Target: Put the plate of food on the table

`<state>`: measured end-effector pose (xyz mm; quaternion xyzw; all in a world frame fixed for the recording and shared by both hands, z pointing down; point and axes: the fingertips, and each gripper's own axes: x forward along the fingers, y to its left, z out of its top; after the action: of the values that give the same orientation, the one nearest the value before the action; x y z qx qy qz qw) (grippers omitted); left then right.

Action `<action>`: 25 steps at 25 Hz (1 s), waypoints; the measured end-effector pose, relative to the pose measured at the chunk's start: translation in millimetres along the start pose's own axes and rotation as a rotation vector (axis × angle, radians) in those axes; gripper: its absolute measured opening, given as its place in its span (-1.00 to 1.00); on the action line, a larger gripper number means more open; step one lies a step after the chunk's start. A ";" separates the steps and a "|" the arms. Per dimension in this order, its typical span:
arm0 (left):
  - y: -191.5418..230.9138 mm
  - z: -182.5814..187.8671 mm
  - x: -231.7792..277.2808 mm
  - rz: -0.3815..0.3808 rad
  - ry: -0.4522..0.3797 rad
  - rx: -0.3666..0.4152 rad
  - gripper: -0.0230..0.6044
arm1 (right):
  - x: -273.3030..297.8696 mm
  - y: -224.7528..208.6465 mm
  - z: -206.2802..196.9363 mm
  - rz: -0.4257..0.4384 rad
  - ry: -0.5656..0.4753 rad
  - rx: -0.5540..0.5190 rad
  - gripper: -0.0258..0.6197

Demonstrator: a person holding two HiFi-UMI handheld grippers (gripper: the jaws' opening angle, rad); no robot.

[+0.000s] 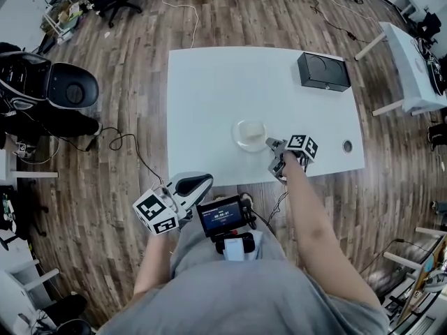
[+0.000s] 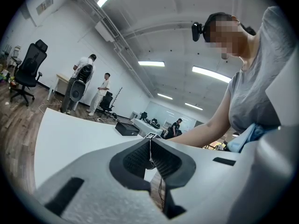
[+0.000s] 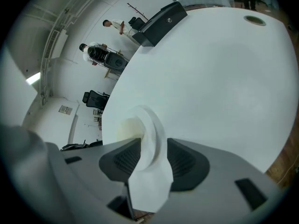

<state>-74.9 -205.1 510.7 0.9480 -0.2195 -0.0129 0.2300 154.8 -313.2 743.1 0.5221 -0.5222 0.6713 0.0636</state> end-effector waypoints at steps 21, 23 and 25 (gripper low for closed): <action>-16.0 -1.3 -2.9 -0.069 0.046 0.045 -0.86 | -81.7 49.1 -59.4 0.430 -0.075 0.104 -0.45; -16.5 -0.6 -4.1 -0.072 0.047 0.051 -0.86 | -91.1 57.7 -66.3 0.445 -0.089 0.031 -0.45; -17.1 -0.6 -5.4 -0.079 0.048 0.058 -0.86 | -102.1 69.6 -73.6 0.470 -0.107 -0.072 -0.45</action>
<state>-72.6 -188.9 503.3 0.9623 -0.1765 0.0070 0.2070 109.8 -240.9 627.2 0.4185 -0.6556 0.6199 -0.1035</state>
